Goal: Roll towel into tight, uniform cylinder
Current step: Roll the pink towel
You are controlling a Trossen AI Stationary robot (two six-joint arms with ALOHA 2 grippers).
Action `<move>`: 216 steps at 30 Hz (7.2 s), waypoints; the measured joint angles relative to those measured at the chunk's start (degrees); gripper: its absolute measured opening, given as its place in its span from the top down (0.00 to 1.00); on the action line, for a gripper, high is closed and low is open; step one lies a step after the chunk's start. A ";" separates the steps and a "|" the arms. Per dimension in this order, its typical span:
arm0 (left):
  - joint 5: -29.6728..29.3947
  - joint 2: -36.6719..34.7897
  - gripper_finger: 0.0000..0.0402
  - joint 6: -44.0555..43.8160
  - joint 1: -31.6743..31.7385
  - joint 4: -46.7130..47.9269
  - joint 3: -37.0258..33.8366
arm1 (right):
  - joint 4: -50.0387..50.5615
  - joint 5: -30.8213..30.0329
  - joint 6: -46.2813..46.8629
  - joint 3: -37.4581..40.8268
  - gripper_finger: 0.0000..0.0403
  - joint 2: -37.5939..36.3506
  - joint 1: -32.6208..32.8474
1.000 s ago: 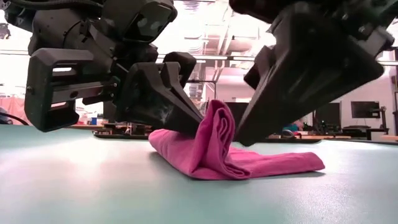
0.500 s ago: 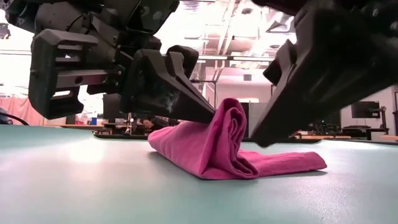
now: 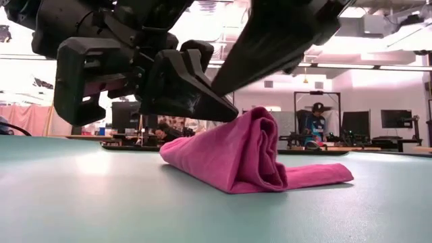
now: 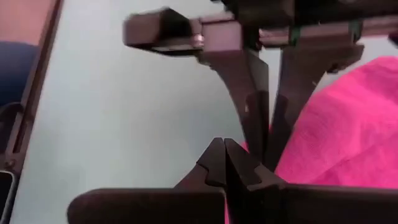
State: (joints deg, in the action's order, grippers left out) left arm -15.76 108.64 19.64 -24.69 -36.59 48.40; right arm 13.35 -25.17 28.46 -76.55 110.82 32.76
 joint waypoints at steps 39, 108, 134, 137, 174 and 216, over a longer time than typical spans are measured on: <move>-12.95 -11.73 1.00 -5.33 -7.04 19.20 -2.84 | 19.43 -3.14 24.67 1.02 0.98 2.96 2.73; 47.06 5.83 1.00 23.45 35.19 21.26 13.63 | 36.32 -19.83 14.61 6.69 0.98 -4.08 -0.14; 43.11 8.76 1.00 26.37 34.86 22.30 14.58 | -7.16 -21.35 5.30 24.78 0.98 -4.15 -5.64; 43.13 8.76 1.00 25.91 34.93 22.24 14.58 | -10.13 -17.36 3.22 24.96 0.98 -4.15 -6.30; 40.38 8.72 1.00 24.09 36.41 22.12 14.58 | -9.07 -19.40 1.53 25.04 0.96 -12.84 -2.58; 29.90 5.15 1.00 21.42 36.37 22.68 14.59 | -10.21 -7.38 4.53 24.46 0.98 -10.24 -7.31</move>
State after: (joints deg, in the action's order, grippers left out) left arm 14.15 113.79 41.06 11.68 -13.91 62.99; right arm 3.15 -32.55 32.99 -52.10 100.57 25.45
